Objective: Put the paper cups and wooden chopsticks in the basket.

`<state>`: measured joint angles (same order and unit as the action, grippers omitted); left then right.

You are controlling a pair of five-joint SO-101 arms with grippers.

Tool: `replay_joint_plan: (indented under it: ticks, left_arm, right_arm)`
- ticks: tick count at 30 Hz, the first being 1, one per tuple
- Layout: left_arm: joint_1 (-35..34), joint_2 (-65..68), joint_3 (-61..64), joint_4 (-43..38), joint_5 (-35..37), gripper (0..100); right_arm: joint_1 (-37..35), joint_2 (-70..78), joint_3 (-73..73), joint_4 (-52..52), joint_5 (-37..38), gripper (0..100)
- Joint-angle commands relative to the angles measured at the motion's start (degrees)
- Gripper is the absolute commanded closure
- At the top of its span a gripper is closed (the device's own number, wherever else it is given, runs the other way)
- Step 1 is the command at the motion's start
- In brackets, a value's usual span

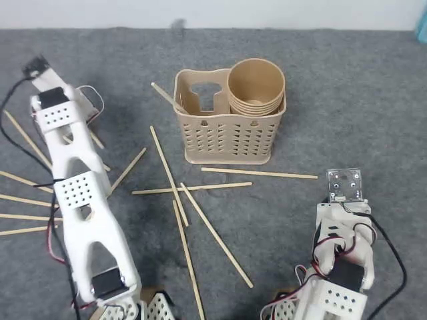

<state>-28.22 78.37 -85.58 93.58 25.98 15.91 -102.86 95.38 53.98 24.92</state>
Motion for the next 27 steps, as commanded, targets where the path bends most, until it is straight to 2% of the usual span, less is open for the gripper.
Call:
replay_joint_plan:
  ticks: [1, 11, 19, 23, 25, 27]
  left_arm:
    - [-0.70, -3.16, -7.25, 7.21, 0.53, 99]
    - [-7.12, -3.69, -8.66, 7.47, 0.53, 99]
    - [-8.79, -4.66, -8.13, 7.65, 0.53, 99]
    - [-9.49, -12.04, 3.03, 7.65, 0.53, 99]
    - [-9.58, -18.20, 13.76, 7.56, -0.70, 99]
    - [-9.14, -25.41, 26.07, 7.38, -4.92, 99]
  right_arm:
    - [-0.31, 0.48, 1.05, 0.66, 2.81, 99.1]
    - [-0.31, 0.48, 1.05, 0.66, 3.08, 99.1]
    - [-0.31, 0.48, 1.05, 0.66, 3.08, 99.1]
    - [-0.31, 0.48, 1.05, 0.66, 3.08, 99.1]
    - [-0.31, 0.48, 1.05, 0.66, 3.08, 99.1]
    - [-0.31, 0.48, 1.05, 0.66, 3.08, 99.1]
